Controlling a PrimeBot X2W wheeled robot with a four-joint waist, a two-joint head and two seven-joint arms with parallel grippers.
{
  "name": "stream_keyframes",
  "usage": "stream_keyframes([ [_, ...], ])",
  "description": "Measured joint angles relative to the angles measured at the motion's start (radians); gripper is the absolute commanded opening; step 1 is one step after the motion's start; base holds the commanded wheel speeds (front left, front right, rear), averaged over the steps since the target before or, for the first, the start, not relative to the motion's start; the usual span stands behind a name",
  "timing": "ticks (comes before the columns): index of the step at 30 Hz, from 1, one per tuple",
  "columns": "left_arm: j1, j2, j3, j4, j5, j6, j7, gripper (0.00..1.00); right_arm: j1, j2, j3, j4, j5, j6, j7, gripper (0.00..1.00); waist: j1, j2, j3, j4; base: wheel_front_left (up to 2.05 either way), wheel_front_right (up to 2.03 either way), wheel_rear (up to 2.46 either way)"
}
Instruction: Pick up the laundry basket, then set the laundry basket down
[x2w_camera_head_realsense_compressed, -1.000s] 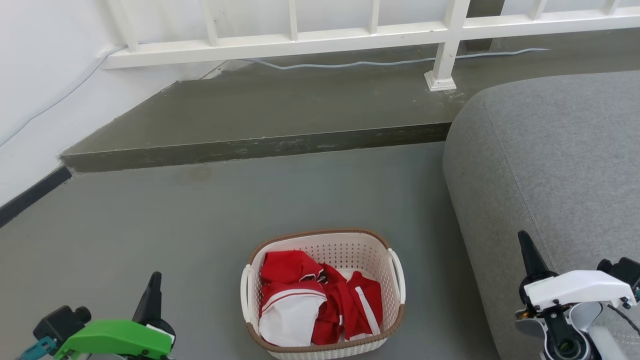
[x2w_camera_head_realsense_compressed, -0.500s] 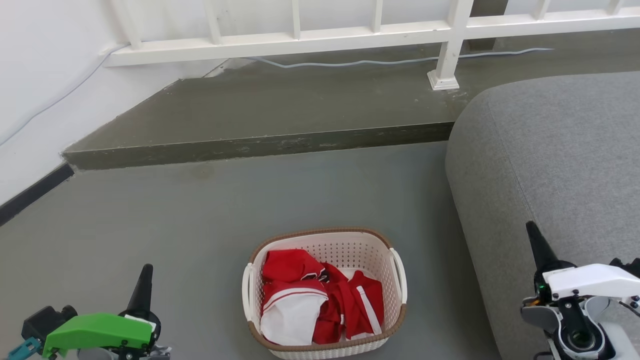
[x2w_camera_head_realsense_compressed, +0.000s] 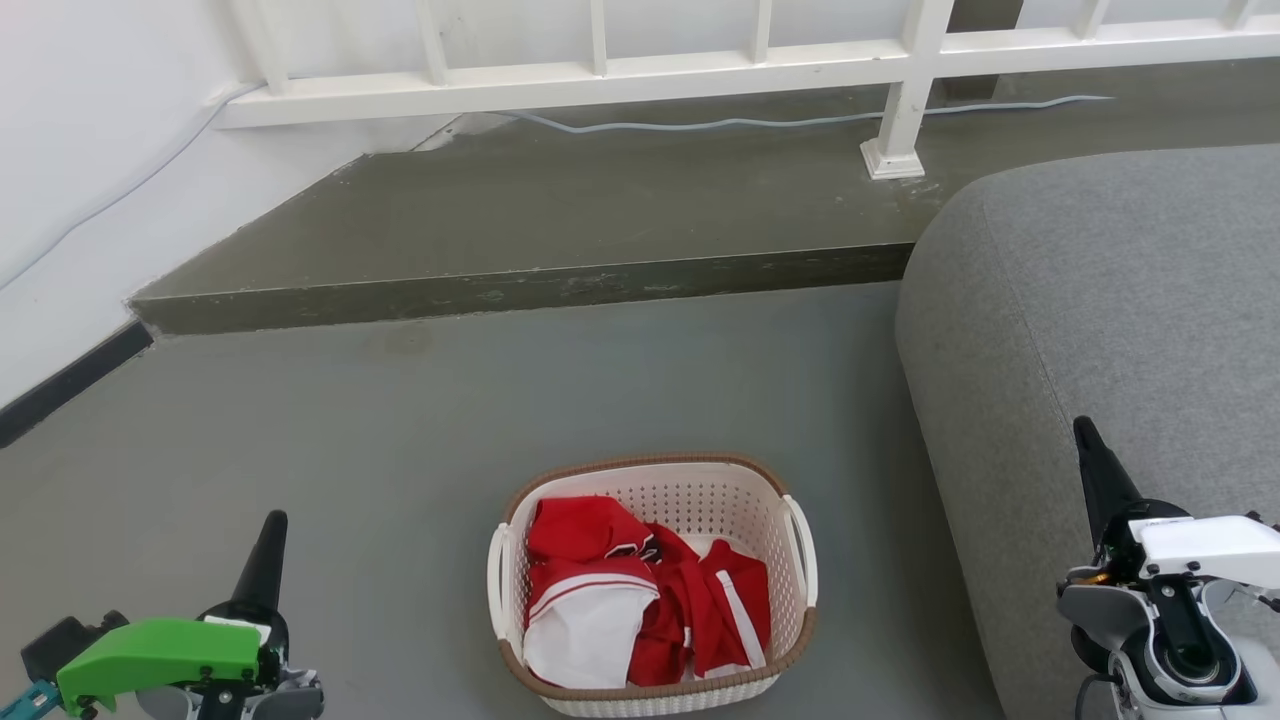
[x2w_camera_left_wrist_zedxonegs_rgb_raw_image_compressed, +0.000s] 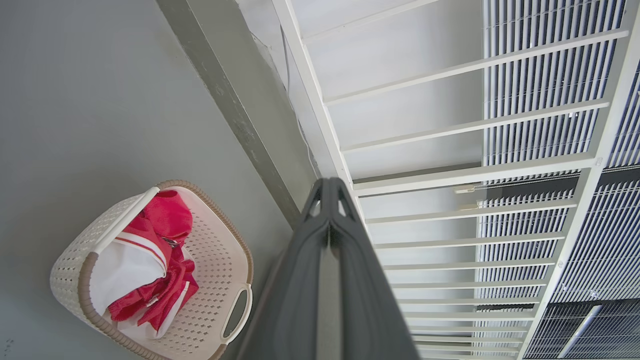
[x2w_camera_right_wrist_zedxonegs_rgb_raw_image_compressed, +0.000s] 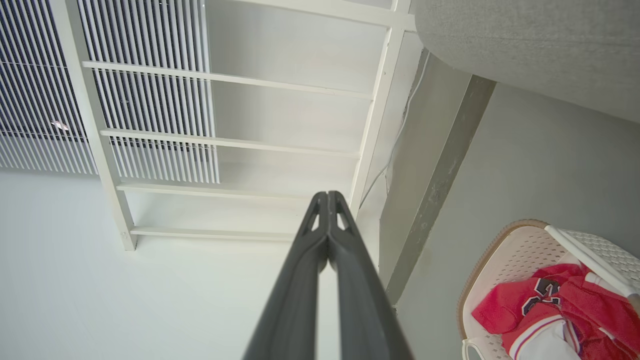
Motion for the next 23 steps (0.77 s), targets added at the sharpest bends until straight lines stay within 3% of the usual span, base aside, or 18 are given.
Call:
stream_keyframes([
  [14,-0.027,-0.015,0.049,0.028,-0.171,-0.032,0.039,0.0,-0.025,0.016,-0.058,0.004,0.169,0.031,0.043,0.0,0.0,0.0,0.003,0.007,0.0,0.0,0.0],
  [23,-0.035,-0.016,0.05,0.034,-0.18,-0.034,0.04,0.0,-0.027,0.017,-0.06,0.006,0.177,0.031,0.043,0.0,-0.0001,0.0,0.002,0.007,0.0,0.0,0.0],
])
